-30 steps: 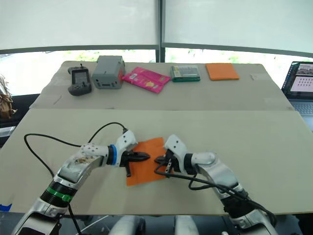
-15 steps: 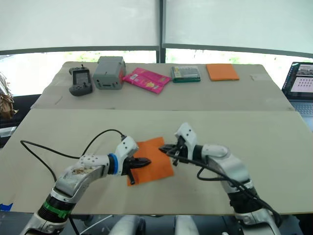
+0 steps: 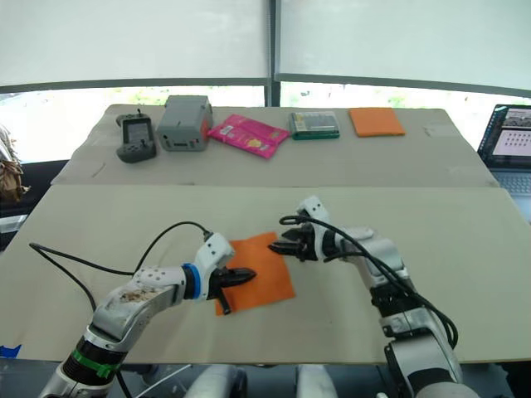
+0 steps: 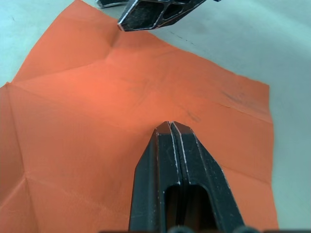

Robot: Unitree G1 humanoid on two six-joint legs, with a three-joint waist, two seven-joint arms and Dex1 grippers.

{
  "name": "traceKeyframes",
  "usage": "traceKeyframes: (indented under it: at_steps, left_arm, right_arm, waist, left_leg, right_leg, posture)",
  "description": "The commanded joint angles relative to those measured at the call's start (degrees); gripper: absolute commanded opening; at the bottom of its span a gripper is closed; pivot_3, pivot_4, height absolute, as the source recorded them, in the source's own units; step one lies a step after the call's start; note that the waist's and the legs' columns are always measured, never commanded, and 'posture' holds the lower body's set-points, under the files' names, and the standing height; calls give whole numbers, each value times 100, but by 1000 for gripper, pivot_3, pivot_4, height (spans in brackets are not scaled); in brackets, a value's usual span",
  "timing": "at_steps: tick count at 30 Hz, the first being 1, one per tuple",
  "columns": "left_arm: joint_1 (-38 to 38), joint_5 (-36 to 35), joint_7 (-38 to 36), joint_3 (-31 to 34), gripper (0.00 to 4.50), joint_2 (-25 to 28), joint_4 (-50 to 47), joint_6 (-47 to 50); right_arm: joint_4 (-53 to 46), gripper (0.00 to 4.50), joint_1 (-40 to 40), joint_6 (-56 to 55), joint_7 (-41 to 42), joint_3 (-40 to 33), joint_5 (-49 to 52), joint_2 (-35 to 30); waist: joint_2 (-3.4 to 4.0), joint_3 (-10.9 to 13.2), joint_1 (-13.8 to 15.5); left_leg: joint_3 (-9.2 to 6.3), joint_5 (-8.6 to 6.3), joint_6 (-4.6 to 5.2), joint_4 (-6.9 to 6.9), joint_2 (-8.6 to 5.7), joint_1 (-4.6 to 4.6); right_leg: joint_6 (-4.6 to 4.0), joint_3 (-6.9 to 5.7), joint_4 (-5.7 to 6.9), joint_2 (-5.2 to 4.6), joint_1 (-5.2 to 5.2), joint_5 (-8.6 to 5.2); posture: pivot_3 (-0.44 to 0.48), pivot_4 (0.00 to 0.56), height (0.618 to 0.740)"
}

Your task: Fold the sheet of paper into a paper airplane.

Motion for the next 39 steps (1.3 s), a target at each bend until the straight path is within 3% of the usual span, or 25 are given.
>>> traceKeyframes:
  at_steps: [1, 5, 8, 15, 23, 28, 35, 39]
  left_arm:
    - [146, 57, 97, -169, 0, 48, 176, 213]
    - [165, 38, 130, -155, 0, 55, 174, 209]
    - [160, 19, 138, -151, 0, 70, 179, 208]
    - [51, 63, 103, -143, 0, 130, 237, -22]
    - [-468, -37, -99, 17, 0, 151, 219, -478]
    - [-498, -54, -254, -47, 0, 123, 298, -582]
    - [-557, -13, -377, -124, 0, 45, 483, -760]
    - [-560, 32, -414, -181, 0, 37, 592, -841]
  right_arm:
    - [-62, 3313, -74, -192, 355, 234, -89, 42]
    - [-314, 3313, -6, -322, 469, 225, -87, 76]
    - [-390, 2535, 20, -260, 378, 123, -47, 108]
    - [-554, 97, 236, -286, 173, 41, -113, 95]
    - [-1538, 41, 1077, 93, -577, -546, 20, -73]
    - [-1968, 41, 1384, 31, -652, -800, -62, -526]
    - [-2311, 41, 1539, -442, -842, -735, -366, -766]
    - [-2719, 41, 1910, -1032, -975, -262, -846, -703]
  waist:
    - [0, 0, -1]
    - [0, 0, 0]
    - [0, 0, 3]
    - [0, 0, 5]
    - [0, 0, 8]
    - [0, 1, 9]
    - [-1, 1, -8]
    - [-1, 1, 1]
  left_leg:
    - [0, 0, 0, 0, 0, 0]
    - [-1, 0, 0, 0, 0, 0]
    - [-1, 0, 0, 0, -1, -1]
    - [-1, 0, -1, -1, -1, -1]
    - [-4, 1, -3, 0, -5, -22]
    - [-3, 1, -2, -2, -7, -25]
    - [-2, 1, -2, -2, -4, -25]
    - [-2, 1, -2, -3, -3, -24]
  right_leg:
    - [0, 0, 0, 0, 0, 0]
    - [0, -1, 0, 0, 0, 0]
    - [0, 0, 0, -2, -1, 0]
    - [0, 0, 0, -2, -3, 0]
    - [0, -2, 0, -6, -19, 0]
    - [0, -2, -6, -7, -21, 0]
    - [1, -2, -7, 0, -20, 0]
    - [1, -3, -7, 0, -19, 0]
  posture:
    - [0, 150, 740]
    - [0, 150, 740]
    - [0, 150, 740]
    - [0, 150, 740]
    - [0, 150, 740]
    - [0, 150, 740]
    - [0, 150, 740]
    - [0, 150, 740]
